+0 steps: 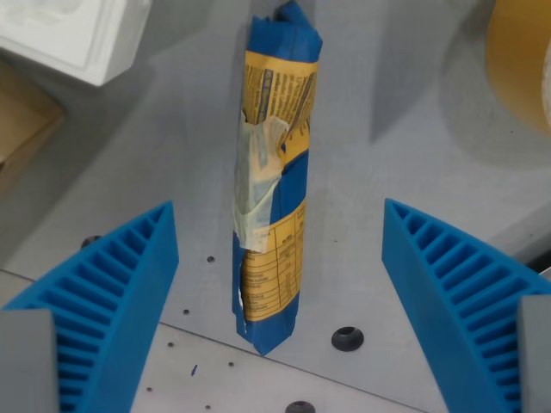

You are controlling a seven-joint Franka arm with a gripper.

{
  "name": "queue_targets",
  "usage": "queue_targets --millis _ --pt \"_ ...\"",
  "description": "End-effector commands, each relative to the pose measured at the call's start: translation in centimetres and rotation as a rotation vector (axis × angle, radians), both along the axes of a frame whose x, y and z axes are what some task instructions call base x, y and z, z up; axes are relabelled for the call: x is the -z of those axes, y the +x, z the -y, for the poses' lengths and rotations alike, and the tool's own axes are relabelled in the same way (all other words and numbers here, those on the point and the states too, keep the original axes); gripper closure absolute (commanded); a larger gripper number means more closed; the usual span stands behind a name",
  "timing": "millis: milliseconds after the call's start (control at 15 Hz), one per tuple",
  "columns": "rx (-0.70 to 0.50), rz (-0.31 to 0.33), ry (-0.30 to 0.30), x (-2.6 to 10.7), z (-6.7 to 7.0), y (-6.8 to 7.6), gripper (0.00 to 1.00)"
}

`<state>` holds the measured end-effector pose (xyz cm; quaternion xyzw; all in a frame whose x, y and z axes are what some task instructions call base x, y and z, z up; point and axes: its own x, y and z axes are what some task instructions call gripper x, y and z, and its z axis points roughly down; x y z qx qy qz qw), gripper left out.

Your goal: Pick up the blue bag

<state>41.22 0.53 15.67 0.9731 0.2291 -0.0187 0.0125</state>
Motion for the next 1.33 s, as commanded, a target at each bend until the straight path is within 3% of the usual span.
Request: queue_targets --millis 67,200,400,600,667,1333 --pt "-0.04 0.105 -0.014 0.1 0.2 -0.8 0.0" --pt "-0.037 0.106 -0.014 0.2 0.1 -0.8 0.0" --pt "-0.033 0.107 -0.015 1.6 -0.2 0.1 0.0" --pt "-0.027 0.098 -0.019 3.1 0.1 -0.3 0.0" --pt "-0.026 0.1 -0.022 3.6 0.2 0.0 1.0" --pt "-0.026 0.1 -0.022 3.6 0.2 0.0 1.0"
